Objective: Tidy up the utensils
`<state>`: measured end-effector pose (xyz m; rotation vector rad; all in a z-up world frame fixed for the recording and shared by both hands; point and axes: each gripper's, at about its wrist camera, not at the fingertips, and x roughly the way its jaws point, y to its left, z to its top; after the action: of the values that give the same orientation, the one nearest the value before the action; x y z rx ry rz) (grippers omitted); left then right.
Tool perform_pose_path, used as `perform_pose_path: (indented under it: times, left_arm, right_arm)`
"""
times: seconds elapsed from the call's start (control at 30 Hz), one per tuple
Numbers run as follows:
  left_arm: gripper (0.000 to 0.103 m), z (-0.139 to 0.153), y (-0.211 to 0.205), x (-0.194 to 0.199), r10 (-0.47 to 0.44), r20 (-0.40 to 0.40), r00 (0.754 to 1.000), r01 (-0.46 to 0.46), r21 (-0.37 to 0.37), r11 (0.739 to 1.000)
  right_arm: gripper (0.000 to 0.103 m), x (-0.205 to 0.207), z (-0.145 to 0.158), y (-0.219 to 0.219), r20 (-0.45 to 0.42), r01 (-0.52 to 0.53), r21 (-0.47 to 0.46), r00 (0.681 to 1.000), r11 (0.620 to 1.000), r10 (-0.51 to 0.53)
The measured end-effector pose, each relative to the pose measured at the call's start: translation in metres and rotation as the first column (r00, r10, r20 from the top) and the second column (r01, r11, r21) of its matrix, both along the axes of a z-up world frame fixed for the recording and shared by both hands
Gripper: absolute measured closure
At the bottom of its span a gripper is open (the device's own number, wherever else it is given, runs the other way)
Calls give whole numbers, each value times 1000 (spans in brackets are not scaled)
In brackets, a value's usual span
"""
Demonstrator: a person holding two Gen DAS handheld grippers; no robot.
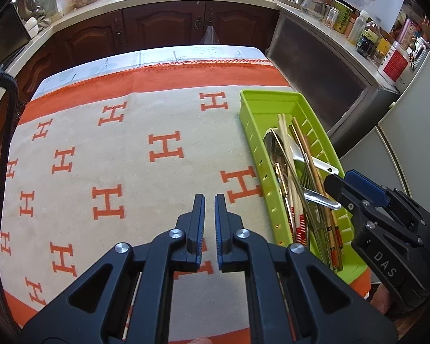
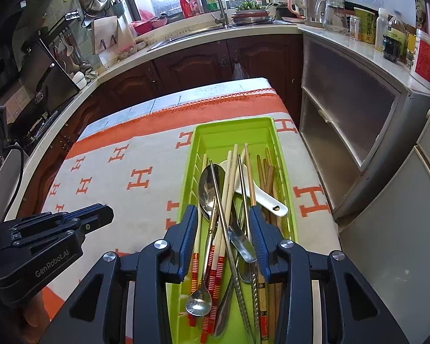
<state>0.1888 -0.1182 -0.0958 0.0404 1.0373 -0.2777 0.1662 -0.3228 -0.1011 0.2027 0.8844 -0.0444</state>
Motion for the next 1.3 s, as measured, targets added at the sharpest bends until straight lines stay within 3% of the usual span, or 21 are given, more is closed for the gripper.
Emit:
perform_pose_path:
  times: [0.23,0.37,0.8,0.83,0.9,0.93,0.97,1.1,1.3]
  left_arm:
    - [98,1,18,-18,17,15,1000,-18,17,1000]
    - [98,5,29,-36,20,36,999,-21,34,999]
    - [98,23,72,-93,49,111,993,-58,82,995]
    - [96,26,75,-96,53,121,991,-64,87,994]
    - [78,32,81,-105,64,143,988,-79,96,992]
    - [56,35,84,-109,70,154,986,-85,95,992]
    - [45,38,87,-115,79,175,981,-97,92,991]
    - [44,52,95,-132,102,250,963,-132,105,986]
    - [44,67,105,-146,142,302,943,-173,80,982]
  right_arm:
    - [65,-20,1,18,9,-15,-13,1000,1000,15]
    - [56,-36,1,31,11,-16,-12,1000,1000,16]
    - [47,-92,22,85,50,-92,-11,994,996,92]
    - [46,-98,25,89,57,-98,-8,993,995,98]
    - [40,-108,32,99,74,-110,-3,991,994,110]
    - [39,-113,36,103,87,-112,-7,990,994,112]
    - [37,-115,40,107,98,-112,-11,989,994,113]
    - [34,-126,54,112,131,-114,1,985,993,113]
    - [34,-137,70,117,162,-107,-8,981,994,107]
